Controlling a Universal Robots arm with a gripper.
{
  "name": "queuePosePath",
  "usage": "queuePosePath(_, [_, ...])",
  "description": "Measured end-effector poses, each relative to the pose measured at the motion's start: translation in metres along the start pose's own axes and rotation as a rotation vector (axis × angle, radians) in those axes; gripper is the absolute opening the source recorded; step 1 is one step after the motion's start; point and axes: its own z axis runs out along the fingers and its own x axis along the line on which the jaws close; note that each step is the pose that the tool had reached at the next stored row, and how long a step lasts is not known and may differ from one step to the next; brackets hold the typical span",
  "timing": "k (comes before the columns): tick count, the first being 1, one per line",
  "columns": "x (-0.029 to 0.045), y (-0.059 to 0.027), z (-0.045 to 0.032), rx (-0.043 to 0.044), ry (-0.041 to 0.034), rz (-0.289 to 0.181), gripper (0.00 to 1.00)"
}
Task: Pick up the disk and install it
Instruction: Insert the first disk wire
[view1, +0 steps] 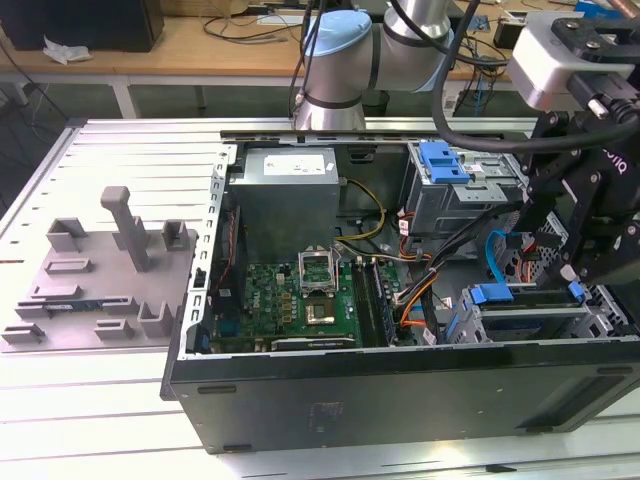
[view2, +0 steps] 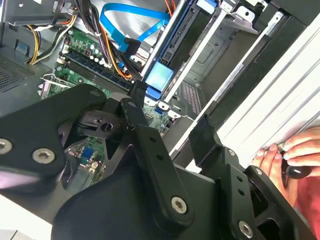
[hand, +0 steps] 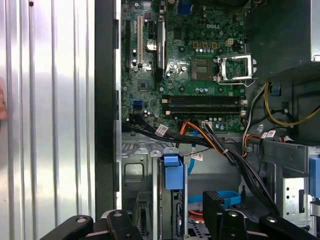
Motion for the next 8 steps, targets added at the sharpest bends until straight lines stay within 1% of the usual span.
queuePosePath(2, [-0.0017,0.0001,0.0001,0.0001,0.0059,0.000,0.62])
queuePosePath(3, [-0.0029,0.0001,0.0001,0.0002,0.0105,0.000,0.62])
queuePosePath(4, [-0.0063,-0.0001,-0.0001,0.0002,0.0270,0.001,0.62])
queuePosePath(5, [-0.0116,-0.0007,-0.0003,0.0000,0.0484,0.001,0.62])
queuePosePath(6, [-0.0144,-0.0011,-0.0005,-0.0002,0.0617,0.001,0.62])
queuePosePath(8, [-0.0190,-0.0017,-0.0007,-0.0010,0.0830,0.002,0.62])
